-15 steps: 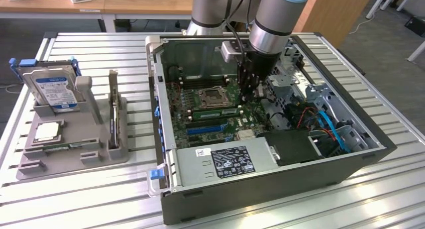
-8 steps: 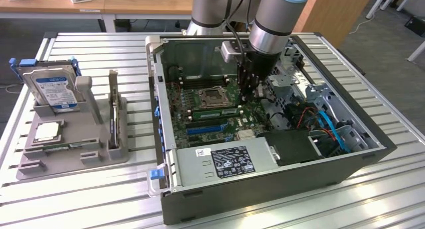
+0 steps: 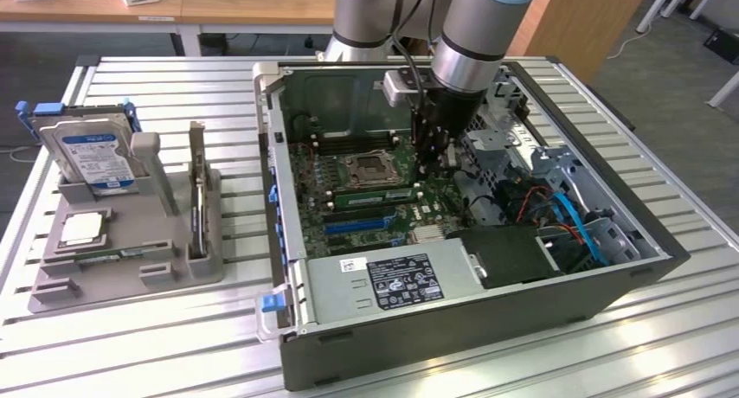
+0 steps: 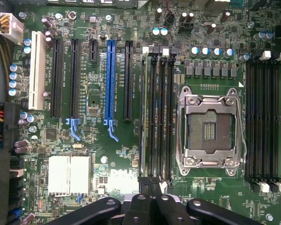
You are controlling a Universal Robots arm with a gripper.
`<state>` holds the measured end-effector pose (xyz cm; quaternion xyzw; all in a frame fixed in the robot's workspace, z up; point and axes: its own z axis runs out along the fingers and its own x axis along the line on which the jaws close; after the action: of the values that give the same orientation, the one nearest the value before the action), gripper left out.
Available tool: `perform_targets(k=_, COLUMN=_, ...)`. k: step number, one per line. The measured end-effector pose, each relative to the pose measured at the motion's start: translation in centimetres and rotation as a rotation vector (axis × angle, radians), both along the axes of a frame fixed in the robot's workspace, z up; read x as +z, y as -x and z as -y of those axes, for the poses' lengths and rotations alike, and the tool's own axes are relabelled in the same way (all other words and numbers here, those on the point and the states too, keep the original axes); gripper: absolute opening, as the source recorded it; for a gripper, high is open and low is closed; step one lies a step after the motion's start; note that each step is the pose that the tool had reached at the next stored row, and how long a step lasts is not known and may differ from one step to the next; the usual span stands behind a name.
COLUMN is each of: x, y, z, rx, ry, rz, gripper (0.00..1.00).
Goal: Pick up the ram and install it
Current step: 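Press down the ram until it locks into place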
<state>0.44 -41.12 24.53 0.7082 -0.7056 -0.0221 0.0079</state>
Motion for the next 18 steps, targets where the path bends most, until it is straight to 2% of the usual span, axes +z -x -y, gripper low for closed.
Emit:
perform_targets(k=10, x=-0.84, y=0.0, z=0.00, rx=0.000, ry=-0.0001, rz=0.0000, gripper=0.11)
perform_targets(k=18, x=-1.09, y=0.0, z=-0.01, rx=0.000, ry=-0.0002, rz=0.0000, gripper=0.11)
